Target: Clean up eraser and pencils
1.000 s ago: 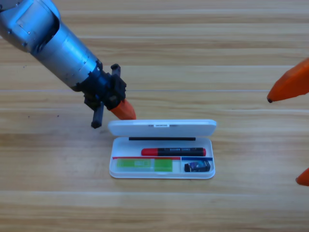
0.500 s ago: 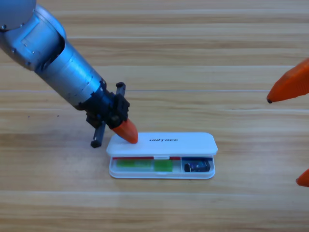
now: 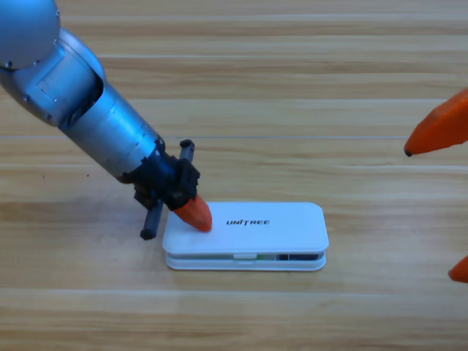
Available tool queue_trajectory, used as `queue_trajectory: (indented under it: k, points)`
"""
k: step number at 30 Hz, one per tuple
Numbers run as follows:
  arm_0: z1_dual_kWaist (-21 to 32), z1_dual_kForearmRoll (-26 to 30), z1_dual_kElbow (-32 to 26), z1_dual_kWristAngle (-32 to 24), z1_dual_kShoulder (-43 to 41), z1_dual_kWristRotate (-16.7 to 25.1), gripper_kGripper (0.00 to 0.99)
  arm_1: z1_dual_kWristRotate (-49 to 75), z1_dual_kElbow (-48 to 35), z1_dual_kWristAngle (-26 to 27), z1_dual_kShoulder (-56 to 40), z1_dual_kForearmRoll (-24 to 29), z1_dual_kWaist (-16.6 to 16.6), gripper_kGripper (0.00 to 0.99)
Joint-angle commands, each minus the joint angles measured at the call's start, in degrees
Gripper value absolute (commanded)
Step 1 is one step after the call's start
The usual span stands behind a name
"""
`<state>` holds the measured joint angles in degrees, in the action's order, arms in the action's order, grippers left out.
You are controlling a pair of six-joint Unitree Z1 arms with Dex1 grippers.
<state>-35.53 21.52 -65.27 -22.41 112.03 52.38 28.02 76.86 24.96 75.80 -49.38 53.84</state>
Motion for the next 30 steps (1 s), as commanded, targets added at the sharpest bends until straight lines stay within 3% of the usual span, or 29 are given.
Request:
queue_trajectory:
  k: [1, 30]
  points:
    - [-1.56, -1.57, 2.16, -0.27, 3.55, 0.71, 0.000, -0.34, -1.54, 1.05, 0.57, 1.13, -1.54, 0.954]
    - [-5.08, -6.93, 5.41, 2.46, 7.77, 0.36, 0.000, -0.25, -1.62, 1.14, 1.45, 1.13, -1.54, 0.954]
